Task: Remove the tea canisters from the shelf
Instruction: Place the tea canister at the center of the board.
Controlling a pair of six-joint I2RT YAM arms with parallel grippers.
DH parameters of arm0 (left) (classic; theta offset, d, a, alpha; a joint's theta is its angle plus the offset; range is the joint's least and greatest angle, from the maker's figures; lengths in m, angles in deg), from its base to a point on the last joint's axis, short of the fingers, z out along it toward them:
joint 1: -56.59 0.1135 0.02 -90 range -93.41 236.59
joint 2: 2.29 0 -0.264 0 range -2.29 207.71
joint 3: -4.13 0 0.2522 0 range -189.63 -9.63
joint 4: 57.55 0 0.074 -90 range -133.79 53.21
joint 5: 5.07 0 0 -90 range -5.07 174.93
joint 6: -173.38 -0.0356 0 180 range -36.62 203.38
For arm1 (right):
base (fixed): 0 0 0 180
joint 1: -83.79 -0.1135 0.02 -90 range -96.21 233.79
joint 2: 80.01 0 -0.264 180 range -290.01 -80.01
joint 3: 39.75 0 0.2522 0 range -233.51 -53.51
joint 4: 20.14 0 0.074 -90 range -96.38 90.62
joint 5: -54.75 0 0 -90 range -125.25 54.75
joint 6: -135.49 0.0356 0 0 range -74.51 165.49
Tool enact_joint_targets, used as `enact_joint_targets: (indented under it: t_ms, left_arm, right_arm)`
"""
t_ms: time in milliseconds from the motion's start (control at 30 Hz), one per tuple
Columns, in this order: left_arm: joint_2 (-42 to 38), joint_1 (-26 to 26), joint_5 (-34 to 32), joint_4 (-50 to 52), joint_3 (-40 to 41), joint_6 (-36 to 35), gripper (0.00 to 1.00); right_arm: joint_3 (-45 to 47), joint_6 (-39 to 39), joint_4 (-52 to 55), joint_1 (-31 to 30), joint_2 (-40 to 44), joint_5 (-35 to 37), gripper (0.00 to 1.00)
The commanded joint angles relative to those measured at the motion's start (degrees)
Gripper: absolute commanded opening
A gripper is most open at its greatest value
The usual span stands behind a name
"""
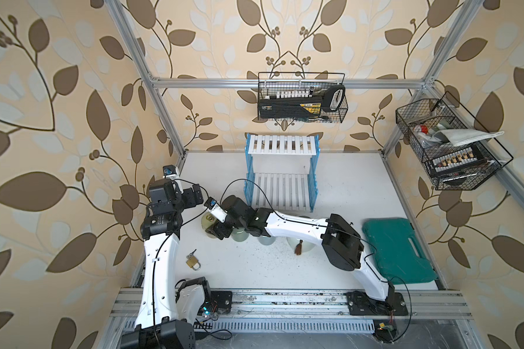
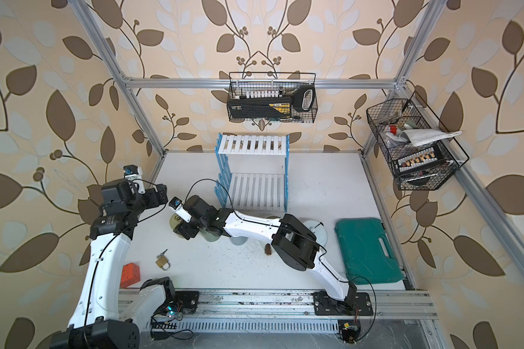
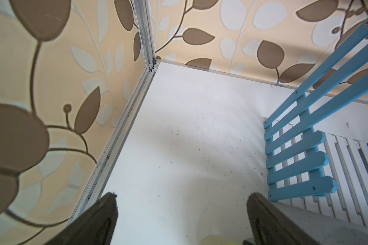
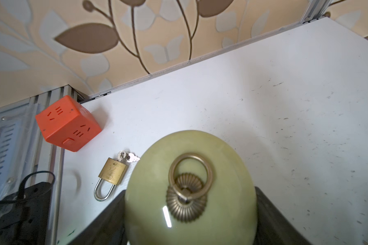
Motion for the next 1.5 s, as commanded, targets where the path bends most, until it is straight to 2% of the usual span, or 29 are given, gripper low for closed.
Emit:
enact_joint_targets:
  t_ms: [0,233,467,767,1100,1300,1467]
  left_arm:
    - [0.0,0.7,0.0,-1.9,0.0,-0.1,0.99]
    - [0.0,0.7,0.2,-2.2,0.4,-0.3,0.99]
    - [0.1,0.6,0.2,-2.8,0.9,-0.4,0.99]
    - [0.3,0.7,0.5,-2.1,0.4,-0.5,0.99]
    - [0.1,0.7,-0.5,-2.5,0.6,-0.7,0.99]
    - [0.3,0.7,0.2,-1.8,0.1,-0.7,0.99]
    - [0.2,0.3,2.1,-2.6,0.8,-0.6,0.99]
  right_arm:
    - [-4.5,-1.2,-5.2,-0.3,-1.1,-1.0,0.47]
    - [-7.2,-2.0,-3.3,-0.4,-4.4,-0.6,0.50]
    - [-6.8,-2.9,-2.7,-0.7,-5.5,-0.5,0.56]
    - [-7.2,-2.8,-2.4,-0.9,-6.0,-0.5,0.81]
    - [-7.6,-5.2,-1.5,-1.2,-4.7,0.1,0.99]
    - [-3.9,-6.2,-2.8,-1.3,0.8,2.1,0.99]
    - [4.3,-6.2,-7.4,-1.1,7.6,4.9,0.99]
